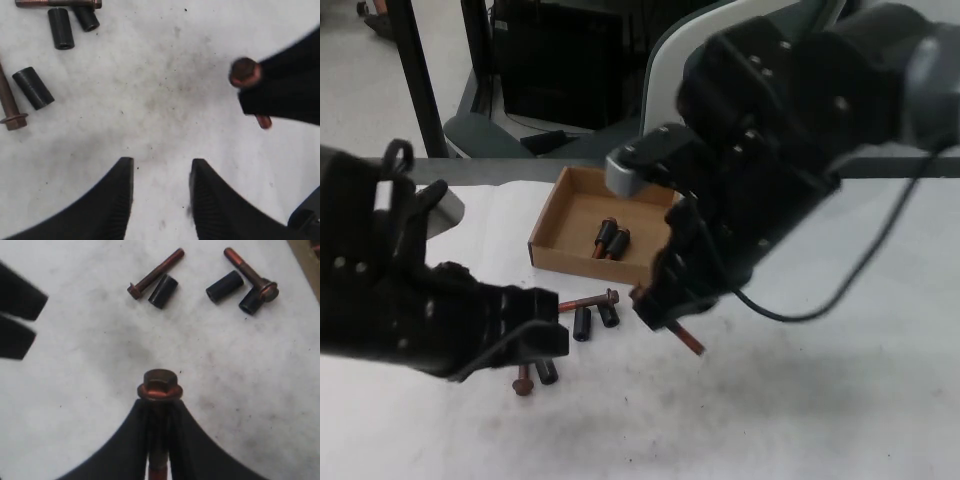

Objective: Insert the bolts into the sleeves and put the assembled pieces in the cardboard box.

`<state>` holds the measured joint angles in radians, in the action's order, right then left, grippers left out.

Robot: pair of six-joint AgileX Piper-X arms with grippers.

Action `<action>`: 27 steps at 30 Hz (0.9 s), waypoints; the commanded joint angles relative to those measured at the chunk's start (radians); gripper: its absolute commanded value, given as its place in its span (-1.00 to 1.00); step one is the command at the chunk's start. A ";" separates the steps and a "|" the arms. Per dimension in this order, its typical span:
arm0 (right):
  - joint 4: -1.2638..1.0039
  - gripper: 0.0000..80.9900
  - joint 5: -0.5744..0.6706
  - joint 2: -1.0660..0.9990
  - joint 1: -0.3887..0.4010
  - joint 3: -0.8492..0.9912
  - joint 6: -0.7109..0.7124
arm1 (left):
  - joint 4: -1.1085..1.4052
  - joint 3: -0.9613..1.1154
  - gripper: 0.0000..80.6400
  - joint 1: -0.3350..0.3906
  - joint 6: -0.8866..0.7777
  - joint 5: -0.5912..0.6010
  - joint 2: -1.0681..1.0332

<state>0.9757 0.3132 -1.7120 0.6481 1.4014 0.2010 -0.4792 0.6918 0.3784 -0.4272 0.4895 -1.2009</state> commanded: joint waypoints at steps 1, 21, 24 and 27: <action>-0.051 -0.99 0.038 0.108 -0.004 -0.100 -0.004 | -0.016 0.043 -0.02 0.004 -0.021 -0.018 -0.046; -0.441 -0.99 0.178 0.510 0.000 -0.418 -0.136 | -0.230 0.426 -0.10 0.004 0.001 -0.105 -0.485; -0.503 -0.99 0.220 0.544 0.000 -0.438 -0.155 | -0.269 0.479 -0.10 0.004 0.033 -0.106 -0.545; -0.548 -0.99 0.231 0.573 0.000 -0.460 -0.158 | -0.308 0.538 -0.10 0.004 0.055 -0.143 -0.602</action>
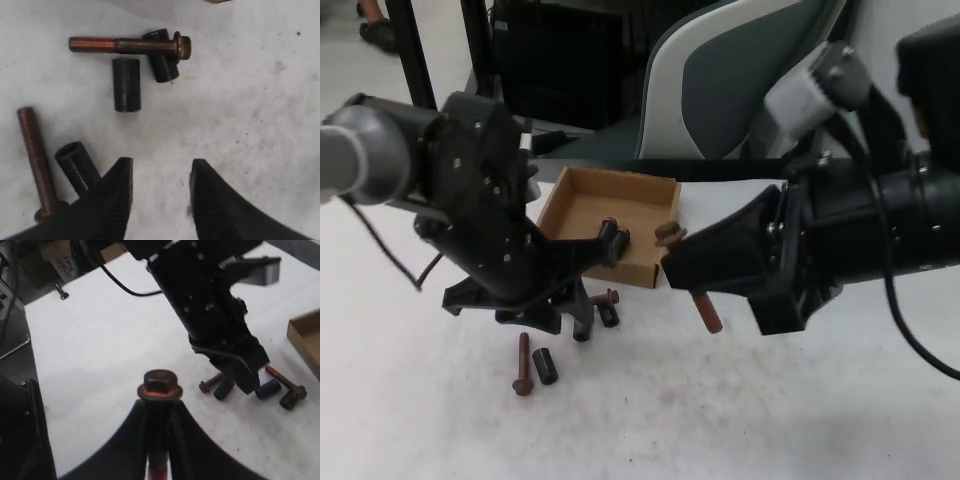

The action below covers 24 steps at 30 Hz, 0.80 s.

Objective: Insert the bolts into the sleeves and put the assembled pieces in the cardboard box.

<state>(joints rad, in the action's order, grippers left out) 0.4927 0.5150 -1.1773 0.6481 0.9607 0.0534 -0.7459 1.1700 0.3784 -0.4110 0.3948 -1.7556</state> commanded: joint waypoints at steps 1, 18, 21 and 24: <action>-0.074 -0.99 0.030 0.049 0.000 -0.029 -0.010 | -0.050 0.074 -0.10 0.004 0.046 -0.058 -0.066; -0.281 -0.99 0.075 0.215 -0.002 -0.221 -0.123 | -0.090 0.248 -0.10 0.004 0.078 -0.118 -0.288; -0.281 -0.99 0.075 0.233 -0.002 -0.233 -0.123 | -0.093 0.252 -0.10 0.004 0.078 -0.117 -0.309; -0.281 -0.99 0.075 0.234 -0.002 -0.236 -0.123 | -0.111 0.255 -0.10 0.004 0.078 -0.117 -0.327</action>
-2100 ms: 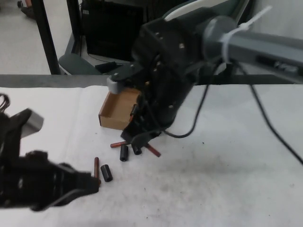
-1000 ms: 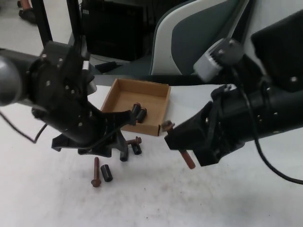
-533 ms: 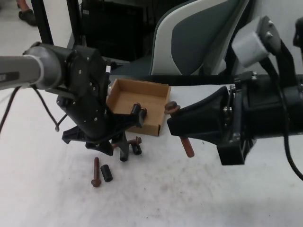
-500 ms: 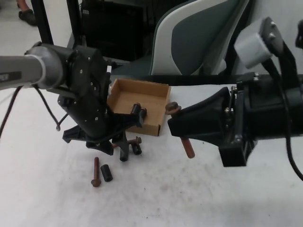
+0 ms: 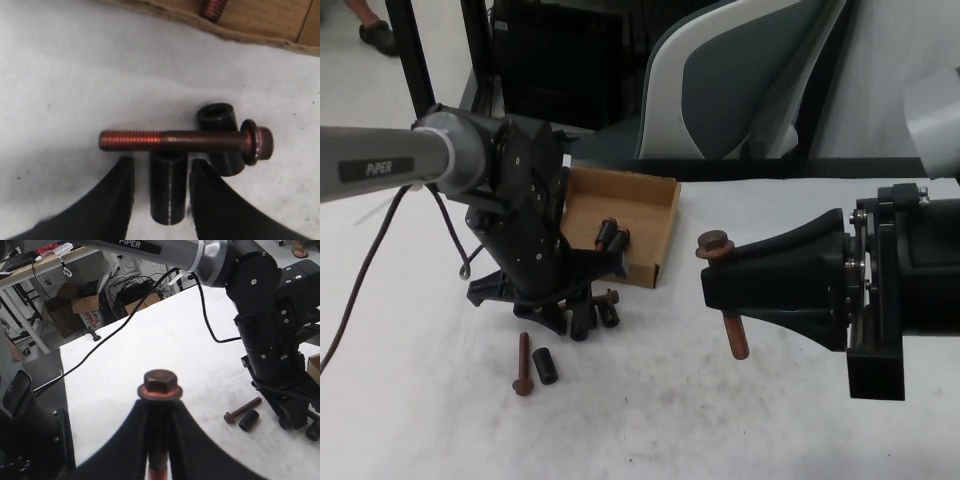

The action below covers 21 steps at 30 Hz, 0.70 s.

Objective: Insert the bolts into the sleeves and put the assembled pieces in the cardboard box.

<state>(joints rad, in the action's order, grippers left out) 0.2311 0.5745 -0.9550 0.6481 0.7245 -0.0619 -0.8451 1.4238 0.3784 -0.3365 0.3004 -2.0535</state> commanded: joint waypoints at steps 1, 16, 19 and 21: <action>-0.020 -0.99 0.015 0.012 -0.002 0.000 -0.008 | -0.017 0.001 -0.10 0.004 0.004 -0.023 -0.035; -0.073 -0.99 -0.019 0.012 -0.002 -0.049 -0.051 | -0.083 -0.002 -0.98 0.028 0.126 0.092 0.014; -0.073 -0.99 -0.039 0.012 -0.002 -0.059 -0.051 | -0.031 -0.025 -0.98 0.048 0.129 0.102 0.088; -0.074 -0.99 -0.039 0.012 -0.002 -0.058 -0.051 | 0.038 -0.067 -0.98 0.064 0.127 0.117 0.155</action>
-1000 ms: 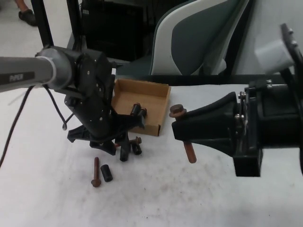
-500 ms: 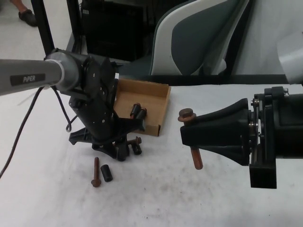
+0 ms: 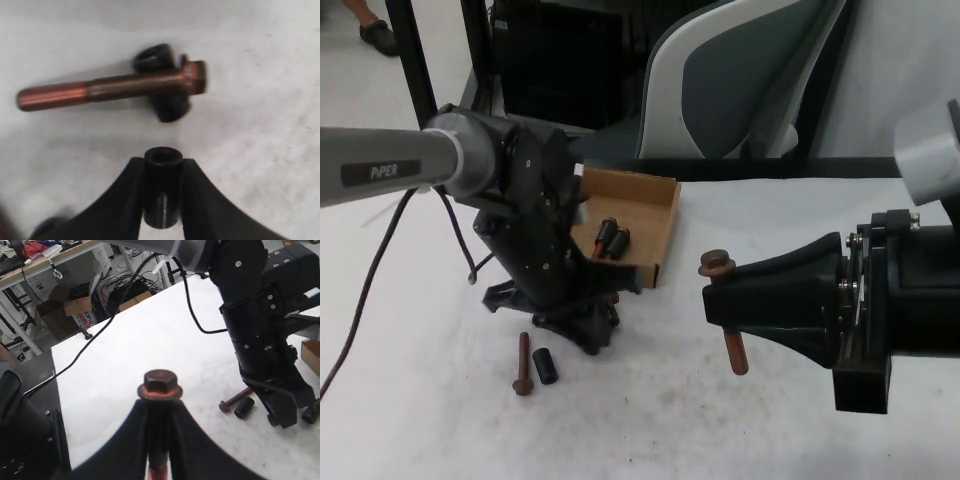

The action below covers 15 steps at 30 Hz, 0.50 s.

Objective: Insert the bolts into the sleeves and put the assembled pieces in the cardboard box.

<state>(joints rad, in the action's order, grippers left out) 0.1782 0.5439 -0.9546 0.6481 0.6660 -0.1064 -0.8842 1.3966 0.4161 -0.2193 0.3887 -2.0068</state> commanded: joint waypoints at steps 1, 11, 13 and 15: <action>-0.028 -0.99 -0.008 0.012 -0.002 0.000 -0.007 | 0.106 -0.061 -0.98 0.037 0.010 0.028 0.157; -0.170 -0.99 -0.037 0.006 -0.002 0.000 -0.095 | 0.538 -0.504 -0.98 0.107 0.011 0.031 0.609; -0.198 -0.99 -0.037 0.006 -0.002 0.000 -0.121 | 0.621 -0.616 -0.98 0.111 0.006 0.032 0.705; -0.214 -0.99 -0.037 0.006 -0.002 0.000 -0.145 | 0.704 -0.724 -0.98 0.114 -0.005 0.032 0.791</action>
<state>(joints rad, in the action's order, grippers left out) 0.0155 0.5076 -0.9546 0.6481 0.6618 -0.2124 -0.2798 0.7589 0.5243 -0.2151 0.4202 -1.2965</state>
